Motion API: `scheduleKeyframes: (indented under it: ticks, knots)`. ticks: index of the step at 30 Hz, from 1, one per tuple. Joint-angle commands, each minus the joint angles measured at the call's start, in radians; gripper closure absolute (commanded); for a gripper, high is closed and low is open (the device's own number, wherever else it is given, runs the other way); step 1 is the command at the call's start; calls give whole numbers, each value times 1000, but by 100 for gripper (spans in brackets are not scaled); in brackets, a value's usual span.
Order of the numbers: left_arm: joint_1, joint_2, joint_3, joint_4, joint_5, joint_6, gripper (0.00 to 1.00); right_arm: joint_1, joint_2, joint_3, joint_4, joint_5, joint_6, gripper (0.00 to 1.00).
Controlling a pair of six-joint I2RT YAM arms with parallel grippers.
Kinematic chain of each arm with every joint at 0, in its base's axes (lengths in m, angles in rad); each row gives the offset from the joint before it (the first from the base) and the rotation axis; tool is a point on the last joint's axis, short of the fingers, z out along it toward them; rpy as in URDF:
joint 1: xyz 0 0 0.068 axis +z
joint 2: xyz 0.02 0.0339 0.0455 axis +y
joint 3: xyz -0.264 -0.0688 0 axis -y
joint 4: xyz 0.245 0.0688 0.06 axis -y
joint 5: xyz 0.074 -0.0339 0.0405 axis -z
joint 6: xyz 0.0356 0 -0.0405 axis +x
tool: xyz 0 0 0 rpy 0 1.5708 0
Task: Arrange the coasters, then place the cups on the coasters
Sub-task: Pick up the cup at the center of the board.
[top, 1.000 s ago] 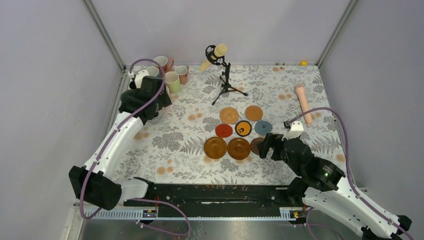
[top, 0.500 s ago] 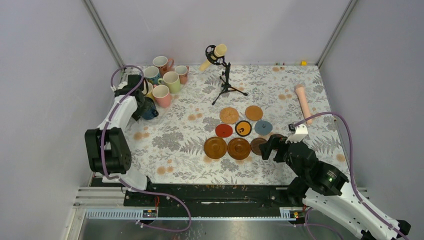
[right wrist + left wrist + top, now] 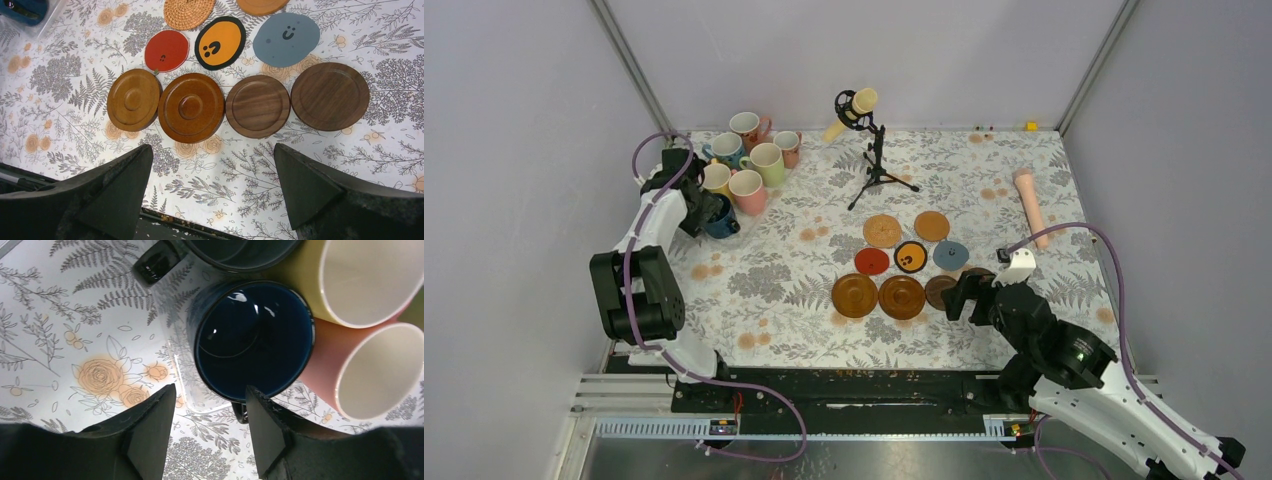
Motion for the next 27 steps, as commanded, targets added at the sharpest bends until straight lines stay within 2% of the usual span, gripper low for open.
scheduleKeyframes:
  ticks: [1, 17, 27]
  knots:
    - [2, -69, 17, 78, 36, -5, 46, -5, 13, -1, 32, 40, 1, 1]
    - [38, 14, 34, 119, 60, 10, 48, -5, -21, 11, 9, 61, -19, 1]
    - [40, 64, 29, 111, 60, 12, 55, -5, -20, 20, -4, 77, -29, 1]
